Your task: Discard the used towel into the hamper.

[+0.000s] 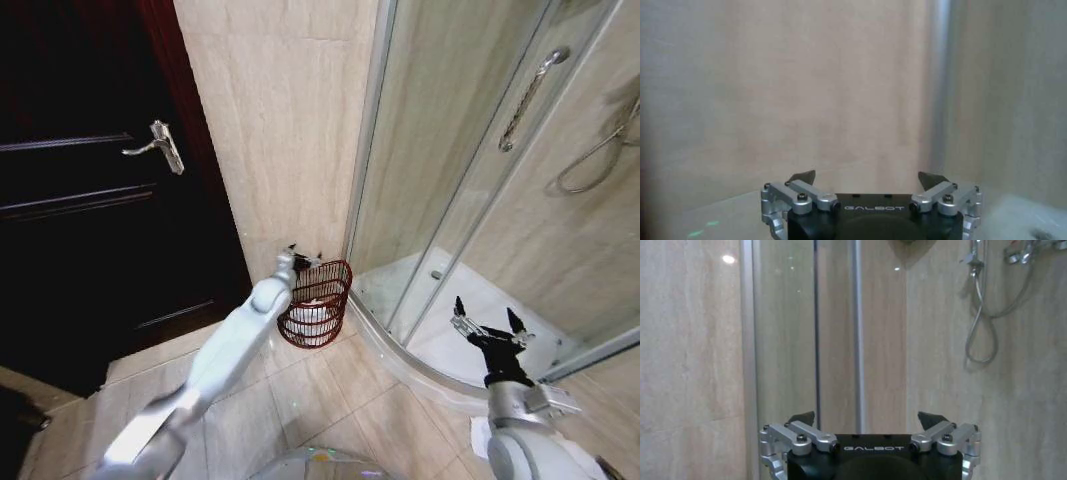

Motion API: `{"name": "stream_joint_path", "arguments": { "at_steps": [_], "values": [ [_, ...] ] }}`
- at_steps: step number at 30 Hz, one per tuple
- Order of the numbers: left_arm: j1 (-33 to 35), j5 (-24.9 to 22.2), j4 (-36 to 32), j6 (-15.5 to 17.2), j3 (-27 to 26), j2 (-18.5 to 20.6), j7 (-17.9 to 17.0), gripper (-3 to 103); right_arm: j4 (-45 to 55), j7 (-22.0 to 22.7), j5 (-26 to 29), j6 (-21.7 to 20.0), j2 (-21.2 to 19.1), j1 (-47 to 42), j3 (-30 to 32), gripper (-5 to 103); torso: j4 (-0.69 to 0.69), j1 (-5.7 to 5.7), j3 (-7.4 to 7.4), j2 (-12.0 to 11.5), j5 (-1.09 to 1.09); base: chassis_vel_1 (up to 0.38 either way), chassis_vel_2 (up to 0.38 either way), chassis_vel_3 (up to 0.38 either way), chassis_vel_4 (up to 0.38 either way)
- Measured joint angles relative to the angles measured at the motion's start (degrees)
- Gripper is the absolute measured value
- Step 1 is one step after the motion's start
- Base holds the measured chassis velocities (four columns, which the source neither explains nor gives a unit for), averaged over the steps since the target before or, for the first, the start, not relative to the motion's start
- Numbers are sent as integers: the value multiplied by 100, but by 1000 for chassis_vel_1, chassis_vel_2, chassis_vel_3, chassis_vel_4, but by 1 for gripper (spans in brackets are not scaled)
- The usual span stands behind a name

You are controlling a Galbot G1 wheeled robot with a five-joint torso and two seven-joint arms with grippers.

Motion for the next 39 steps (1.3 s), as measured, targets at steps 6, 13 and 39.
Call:
{"name": "stream_joint_path", "arguments": {
  "at_steps": [6,13,39],
  "values": [
    [1599,286,-1016,-354,-1195,-68,44,100,53,-68,-18,-16,-51,-136,-51,100,2,0,0,0,0,0,0,0,0],
    [3118,688,-2078,-684,-2477,-430,715,100,-44,-322,-339,149,67,-344,-261,100,1,-1,0,1,3,0,0,0,0],
    [3990,1629,-2750,-1017,-2579,-940,884,100,173,-598,-587,589,278,-671,-204,100,-1,0,1,0,2,0,0,0,0]
  ]
}}
